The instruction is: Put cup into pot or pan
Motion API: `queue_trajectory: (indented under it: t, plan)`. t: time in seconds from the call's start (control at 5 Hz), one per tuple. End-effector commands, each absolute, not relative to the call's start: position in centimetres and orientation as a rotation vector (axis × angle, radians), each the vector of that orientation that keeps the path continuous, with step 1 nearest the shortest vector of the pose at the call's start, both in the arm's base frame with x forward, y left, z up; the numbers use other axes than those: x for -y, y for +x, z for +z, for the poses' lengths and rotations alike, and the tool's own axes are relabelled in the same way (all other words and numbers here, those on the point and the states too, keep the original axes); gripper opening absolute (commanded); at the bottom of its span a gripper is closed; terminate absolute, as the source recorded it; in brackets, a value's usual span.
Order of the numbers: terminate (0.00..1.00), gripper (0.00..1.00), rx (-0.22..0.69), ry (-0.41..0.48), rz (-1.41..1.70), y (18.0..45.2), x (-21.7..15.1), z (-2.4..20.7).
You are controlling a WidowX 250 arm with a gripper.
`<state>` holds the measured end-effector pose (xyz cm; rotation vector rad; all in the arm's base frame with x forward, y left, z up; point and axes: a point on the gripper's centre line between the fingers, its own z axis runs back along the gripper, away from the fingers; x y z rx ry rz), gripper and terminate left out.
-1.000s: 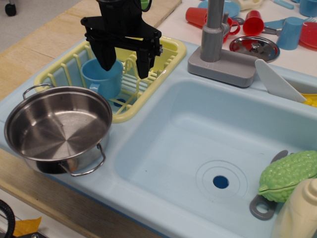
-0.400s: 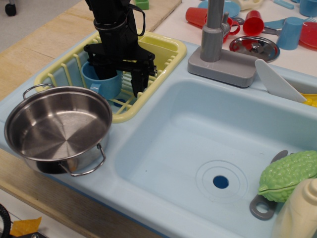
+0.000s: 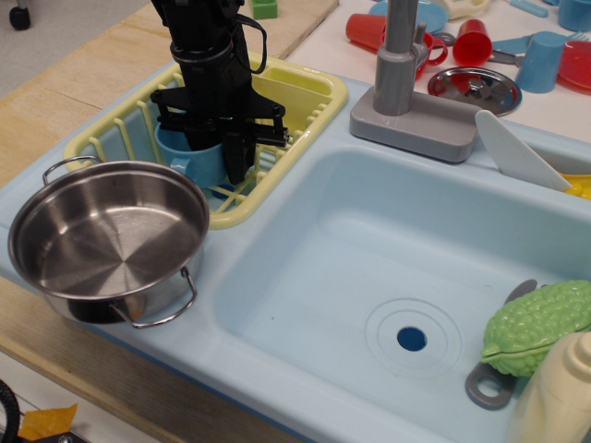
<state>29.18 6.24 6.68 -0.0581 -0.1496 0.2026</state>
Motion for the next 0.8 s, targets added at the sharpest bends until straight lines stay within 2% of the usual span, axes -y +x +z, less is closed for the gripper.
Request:
queue_trajectory:
  t: [0.0, 0.2, 0.6]
  plan:
    - [0.0, 0.0, 0.208, 0.004, 0.199, 28.9, -5.6, 10.0]
    - [0.0, 0.0, 0.266, 0.075, 0.209, 27.8, -4.9, 13.0]
    - [0.0, 0.0, 0.326, 0.197, 0.293, 24.3, -4.7, 18.6]
